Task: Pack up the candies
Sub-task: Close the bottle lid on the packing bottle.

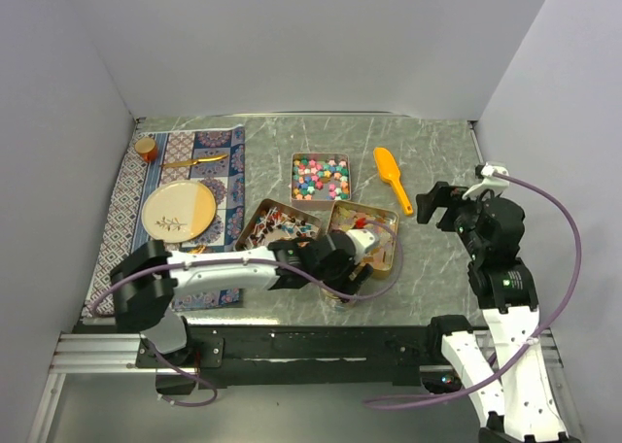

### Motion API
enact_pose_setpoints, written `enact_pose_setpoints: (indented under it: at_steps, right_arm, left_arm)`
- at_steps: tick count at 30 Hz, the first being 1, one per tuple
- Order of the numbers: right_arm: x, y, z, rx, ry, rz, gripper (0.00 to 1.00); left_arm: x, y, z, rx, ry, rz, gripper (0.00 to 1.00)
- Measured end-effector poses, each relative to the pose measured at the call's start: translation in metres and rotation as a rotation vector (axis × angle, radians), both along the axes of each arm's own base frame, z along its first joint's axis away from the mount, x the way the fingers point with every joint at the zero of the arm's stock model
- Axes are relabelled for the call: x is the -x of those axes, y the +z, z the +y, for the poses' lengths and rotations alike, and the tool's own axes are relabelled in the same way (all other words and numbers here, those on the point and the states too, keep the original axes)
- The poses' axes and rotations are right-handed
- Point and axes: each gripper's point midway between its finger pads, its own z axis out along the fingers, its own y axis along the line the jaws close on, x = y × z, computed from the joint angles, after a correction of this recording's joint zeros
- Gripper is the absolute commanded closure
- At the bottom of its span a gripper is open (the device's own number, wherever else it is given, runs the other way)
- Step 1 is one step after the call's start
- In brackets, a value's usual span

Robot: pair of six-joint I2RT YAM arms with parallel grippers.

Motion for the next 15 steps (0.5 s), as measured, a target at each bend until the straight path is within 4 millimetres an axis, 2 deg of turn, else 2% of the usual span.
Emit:
enact_pose_setpoints:
  at_steps: [5, 15]
  right_arm:
    - [0.004, -0.012, 0.001, -0.01, 0.005, 0.03, 0.0]
    - [0.006, -0.008, 0.001, -0.012, 0.008, 0.014, 0.0]
  left_arm:
    - [-0.002, 0.001, -0.023, 0.001, -0.009, -0.013, 0.47]
    - [0.005, -0.013, -0.021, -0.069, -0.002, -0.049, 0.44]
